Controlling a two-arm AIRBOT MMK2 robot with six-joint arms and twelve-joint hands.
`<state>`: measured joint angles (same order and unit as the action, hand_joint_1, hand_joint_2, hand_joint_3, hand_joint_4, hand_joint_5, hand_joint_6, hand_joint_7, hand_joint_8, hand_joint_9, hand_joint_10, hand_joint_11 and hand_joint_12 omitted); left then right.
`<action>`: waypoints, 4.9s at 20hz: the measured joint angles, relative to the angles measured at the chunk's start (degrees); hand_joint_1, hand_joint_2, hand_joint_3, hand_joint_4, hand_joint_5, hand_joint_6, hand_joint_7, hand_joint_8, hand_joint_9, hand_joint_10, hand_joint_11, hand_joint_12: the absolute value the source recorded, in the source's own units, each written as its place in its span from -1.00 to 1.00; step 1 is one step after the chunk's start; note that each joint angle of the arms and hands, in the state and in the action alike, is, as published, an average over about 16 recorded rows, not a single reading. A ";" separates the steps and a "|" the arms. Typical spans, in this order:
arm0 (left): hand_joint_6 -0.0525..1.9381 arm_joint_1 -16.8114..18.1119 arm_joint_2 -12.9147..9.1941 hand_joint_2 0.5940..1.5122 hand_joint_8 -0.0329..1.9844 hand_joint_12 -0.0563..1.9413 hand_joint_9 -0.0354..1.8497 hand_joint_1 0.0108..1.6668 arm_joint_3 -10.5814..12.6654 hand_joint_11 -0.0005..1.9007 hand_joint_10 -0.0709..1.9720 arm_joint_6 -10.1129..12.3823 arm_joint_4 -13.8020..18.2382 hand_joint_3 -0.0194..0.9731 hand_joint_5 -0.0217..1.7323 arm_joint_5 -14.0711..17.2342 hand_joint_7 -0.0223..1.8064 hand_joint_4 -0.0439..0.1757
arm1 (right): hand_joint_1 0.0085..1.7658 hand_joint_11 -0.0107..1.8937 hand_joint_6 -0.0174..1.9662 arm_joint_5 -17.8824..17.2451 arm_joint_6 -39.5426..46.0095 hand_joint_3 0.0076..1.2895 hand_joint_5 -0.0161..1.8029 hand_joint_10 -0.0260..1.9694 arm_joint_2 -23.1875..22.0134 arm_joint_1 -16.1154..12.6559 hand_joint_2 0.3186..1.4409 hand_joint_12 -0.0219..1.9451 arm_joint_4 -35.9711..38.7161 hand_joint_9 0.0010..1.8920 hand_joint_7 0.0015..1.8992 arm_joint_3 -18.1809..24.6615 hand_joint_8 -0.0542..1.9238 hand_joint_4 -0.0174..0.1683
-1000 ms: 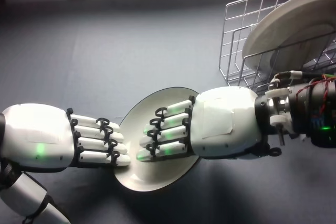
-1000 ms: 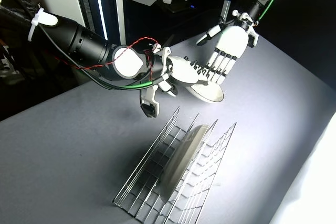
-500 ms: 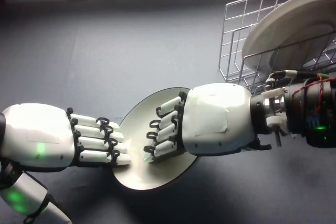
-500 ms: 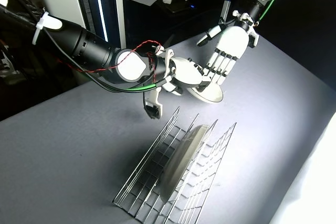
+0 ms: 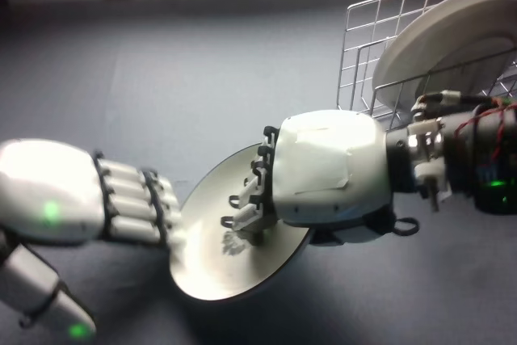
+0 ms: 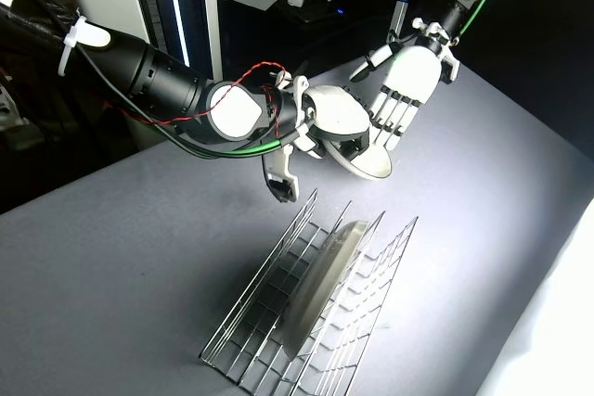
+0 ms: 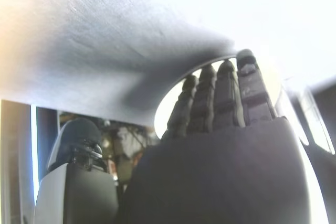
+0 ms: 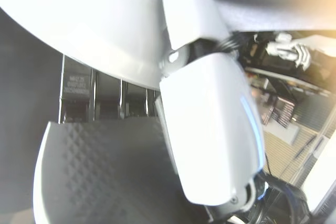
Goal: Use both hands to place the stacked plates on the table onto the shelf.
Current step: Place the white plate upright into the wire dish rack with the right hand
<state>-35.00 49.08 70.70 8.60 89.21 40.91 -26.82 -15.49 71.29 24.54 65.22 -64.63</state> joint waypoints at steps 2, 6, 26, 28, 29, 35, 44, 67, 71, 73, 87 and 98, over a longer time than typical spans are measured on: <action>-0.94 1.65 -1.35 0.12 -0.97 -0.94 -0.96 -0.99 0.09 -0.98 -0.94 0.08 0.01 -0.93 -0.98 0.56 -0.96 -0.60 | 0.58 -0.05 -0.31 -0.07 0.00 -0.99 -0.20 0.29 -0.68 -0.67 0.24 0.58 0.09 -0.10 -0.17 0.66 -0.16 -0.85; -0.94 5.06 -4.44 0.12 -0.97 -0.93 -0.95 -0.99 0.53 -0.98 -0.93 0.33 0.08 -0.93 -0.97 2.06 -0.96 -0.58 | 0.53 -0.01 -0.14 0.15 0.04 -0.99 -0.17 0.34 -2.51 -2.18 0.22 0.53 -0.16 -0.02 -0.13 2.46 0.01 -0.87; -0.93 11.58 -12.01 0.12 -0.97 -0.93 -0.94 -0.99 4.34 -0.98 -0.93 1.71 -0.90 -0.93 -0.95 8.12 -0.95 -0.59 | 0.52 -0.02 0.06 -0.58 0.56 -0.99 -0.09 0.27 -14.33 -8.24 0.31 0.48 -23.92 0.05 0.00 12.86 0.07 -0.90; -0.93 11.77 -12.07 0.12 -0.97 -0.93 -0.94 -0.99 4.23 -0.98 -0.93 1.72 -1.16 -0.93 -0.95 8.23 -0.96 -0.59 | 0.52 -0.01 0.05 -1.70 0.91 -0.99 -0.09 0.26 -15.30 -8.41 0.31 0.48 -26.61 0.05 0.00 13.36 0.06 -0.91; -0.93 11.87 -12.09 0.12 -0.97 -0.93 -0.94 -0.99 4.18 -0.98 -0.93 1.74 -1.28 -0.93 -0.95 8.25 -0.96 -0.59 | 0.52 -0.01 0.05 -2.39 1.13 -0.99 -0.09 0.26 -15.75 -8.47 0.31 0.47 -27.77 0.05 0.00 13.56 0.05 -0.91; -0.94 12.30 -11.89 0.12 -0.97 -0.93 -0.94 -0.99 4.15 -0.98 -0.93 2.15 -1.26 -0.93 -0.95 8.35 -0.96 -0.58 | 0.52 -0.01 0.08 -6.95 3.13 -0.99 -0.09 0.24 -18.20 -8.43 0.31 0.45 -33.41 0.05 0.01 14.37 0.05 -0.91; -0.94 13.73 -11.34 0.12 -0.97 -0.93 -0.94 -0.99 4.80 -0.98 -0.93 4.20 0.94 -0.93 -0.95 8.56 -0.96 -0.58 | 0.52 0.01 0.05 -6.34 9.49 -0.99 -0.08 0.22 -20.79 -9.44 0.31 0.45 -41.21 0.06 0.02 15.02 0.02 -0.91; -0.94 17.64 -11.02 0.12 -0.97 -0.93 -0.94 -1.00 4.11 -0.98 -0.93 8.22 6.47 -0.93 -0.95 9.20 -0.96 -0.58 | 0.53 0.00 0.01 2.14 15.62 -0.99 -0.06 0.21 -29.55 -10.53 0.32 0.42 -48.39 0.05 0.03 18.87 0.00 -0.91; -0.94 17.64 -11.02 0.12 -0.97 -0.93 -0.94 -1.00 4.20 -0.98 -0.93 8.22 6.52 -0.93 -0.95 9.30 -0.96 -0.59 | 0.53 -0.01 0.01 1.78 15.47 -0.99 -0.06 0.21 -31.06 -9.44 0.32 0.42 -48.25 0.05 0.02 18.52 0.02 -0.91; -0.94 17.67 -11.02 0.12 -0.97 -0.93 -0.94 -1.00 4.28 -0.98 -0.93 8.22 6.56 -0.93 -0.95 9.35 -0.96 -0.59 | 0.53 -0.01 0.01 1.57 15.38 -0.99 -0.06 0.21 -31.69 -8.87 0.32 0.41 -48.20 0.04 0.01 18.12 0.02 -0.91; -0.93 18.90 -11.01 0.13 -0.97 -0.93 -0.94 -1.00 3.51 -0.98 -0.93 8.21 7.66 -0.93 -0.95 9.57 -0.96 -0.58 | 0.53 -0.02 0.03 -2.82 14.92 -0.99 -0.07 0.21 -33.17 -2.46 0.32 0.39 -48.24 0.04 -0.02 10.87 0.06 -0.91; -0.94 19.30 -11.00 0.13 -0.97 -0.93 -0.94 -1.00 2.42 -0.98 -0.93 8.22 8.18 -0.93 -0.95 9.59 -0.96 -0.58 | 0.53 -0.02 0.04 -6.23 12.26 -0.99 -0.07 0.18 -32.25 3.01 0.32 0.33 -48.29 0.05 -0.01 4.48 0.04 -0.91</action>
<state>-15.70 38.08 73.11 16.82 97.39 50.50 -33.05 -3.23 39.04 27.55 16.94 -60.15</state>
